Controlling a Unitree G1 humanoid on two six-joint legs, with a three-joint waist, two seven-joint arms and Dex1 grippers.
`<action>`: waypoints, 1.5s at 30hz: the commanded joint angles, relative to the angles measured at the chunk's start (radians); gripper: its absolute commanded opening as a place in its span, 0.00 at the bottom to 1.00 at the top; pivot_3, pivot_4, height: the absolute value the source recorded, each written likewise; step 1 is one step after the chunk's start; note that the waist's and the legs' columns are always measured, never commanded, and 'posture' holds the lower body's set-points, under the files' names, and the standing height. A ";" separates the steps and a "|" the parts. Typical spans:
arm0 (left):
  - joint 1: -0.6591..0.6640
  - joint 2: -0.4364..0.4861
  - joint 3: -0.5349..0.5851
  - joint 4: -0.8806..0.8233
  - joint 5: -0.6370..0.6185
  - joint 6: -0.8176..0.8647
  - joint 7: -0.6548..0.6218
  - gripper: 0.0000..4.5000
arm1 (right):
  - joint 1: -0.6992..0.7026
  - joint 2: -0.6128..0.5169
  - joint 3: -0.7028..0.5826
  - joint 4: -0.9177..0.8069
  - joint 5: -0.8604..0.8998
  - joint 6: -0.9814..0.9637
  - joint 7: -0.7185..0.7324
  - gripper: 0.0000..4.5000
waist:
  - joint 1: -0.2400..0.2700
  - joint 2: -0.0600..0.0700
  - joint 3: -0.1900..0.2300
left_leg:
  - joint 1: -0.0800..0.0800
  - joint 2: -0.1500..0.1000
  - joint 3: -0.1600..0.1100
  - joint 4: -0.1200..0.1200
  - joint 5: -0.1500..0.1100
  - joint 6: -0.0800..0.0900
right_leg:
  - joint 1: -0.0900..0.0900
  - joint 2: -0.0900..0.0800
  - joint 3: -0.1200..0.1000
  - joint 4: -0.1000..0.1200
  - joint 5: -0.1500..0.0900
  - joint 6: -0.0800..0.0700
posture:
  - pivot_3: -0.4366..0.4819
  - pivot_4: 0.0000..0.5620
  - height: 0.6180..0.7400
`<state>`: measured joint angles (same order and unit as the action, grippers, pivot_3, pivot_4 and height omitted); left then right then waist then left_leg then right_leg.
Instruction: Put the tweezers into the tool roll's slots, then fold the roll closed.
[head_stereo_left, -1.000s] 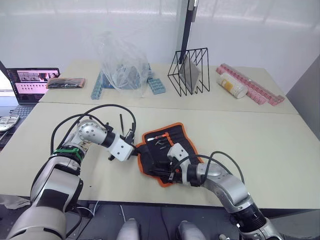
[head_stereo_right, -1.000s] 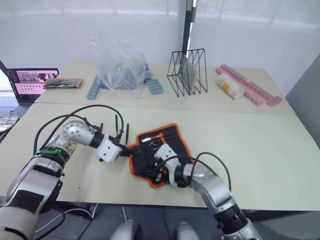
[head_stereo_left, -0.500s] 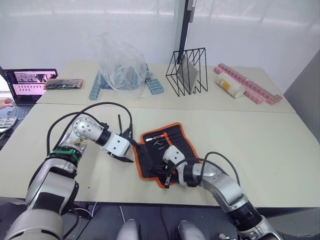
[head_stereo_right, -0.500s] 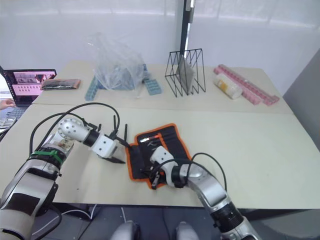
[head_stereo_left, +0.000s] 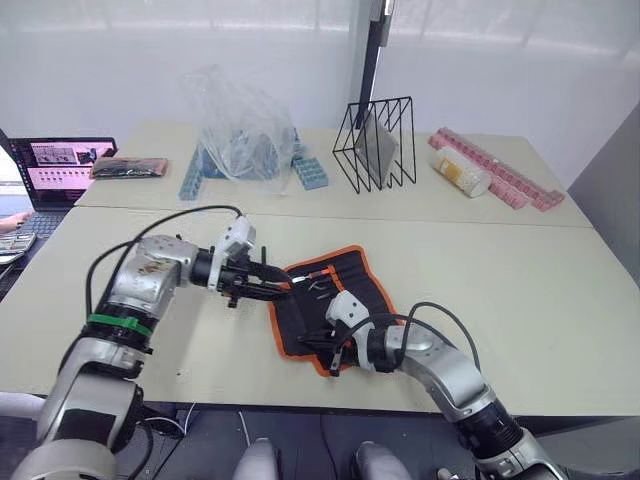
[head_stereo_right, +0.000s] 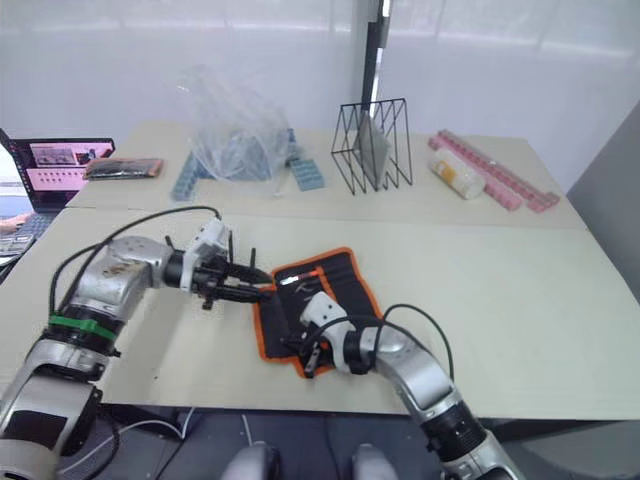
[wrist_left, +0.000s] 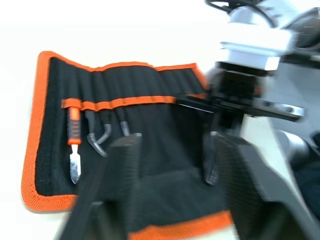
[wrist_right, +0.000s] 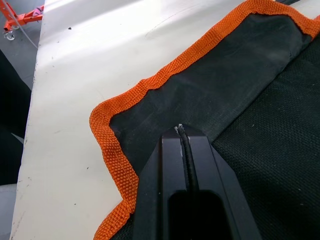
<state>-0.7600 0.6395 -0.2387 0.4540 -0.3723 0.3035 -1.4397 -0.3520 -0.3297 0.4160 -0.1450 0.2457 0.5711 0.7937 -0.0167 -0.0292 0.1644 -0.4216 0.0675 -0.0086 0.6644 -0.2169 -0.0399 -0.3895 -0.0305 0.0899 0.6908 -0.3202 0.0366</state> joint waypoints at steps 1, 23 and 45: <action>-0.003 -0.030 0.031 0.022 0.050 -0.041 0.074 0.15 | 0.020 -0.016 0.038 0.034 -0.017 0.037 0.021 0.00 | 0.001 0.000 0.000 | 0.000 0.000 0.000 0.000 0.000 0.000 | 0.000 0.000 0.000 0.000 0.000 0.000 | 0.48 0.27 0.71; 0.063 -0.106 -0.055 0.276 0.354 -0.393 0.193 0.01 | -0.166 0.127 -0.102 0.179 0.016 -0.014 -0.029 0.00 | 0.012 0.003 -0.006 | 0.002 -0.001 0.000 0.001 0.001 0.000 | 0.002 0.000 0.000 0.001 0.000 0.000 | 0.48 0.27 0.71; 0.085 -0.085 -0.046 0.249 0.372 -0.400 0.202 0.01 | -0.060 0.005 0.035 0.189 -0.081 -0.066 0.142 0.00 | 0.003 0.010 -0.021 | 0.003 -0.001 0.000 0.000 0.000 0.001 | 0.003 0.000 0.001 0.001 0.000 0.000 | 0.48 0.27 0.71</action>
<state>-0.7077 0.5443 -0.2498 0.6647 -0.0614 -0.1107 -1.2412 -0.4471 -0.3045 0.4012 0.0444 0.1814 0.4690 0.9031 -0.0133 -0.0191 0.1439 -0.4185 0.0667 -0.0083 0.6646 -0.2165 -0.0392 -0.3868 -0.0301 0.0910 0.6915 -0.3204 0.0366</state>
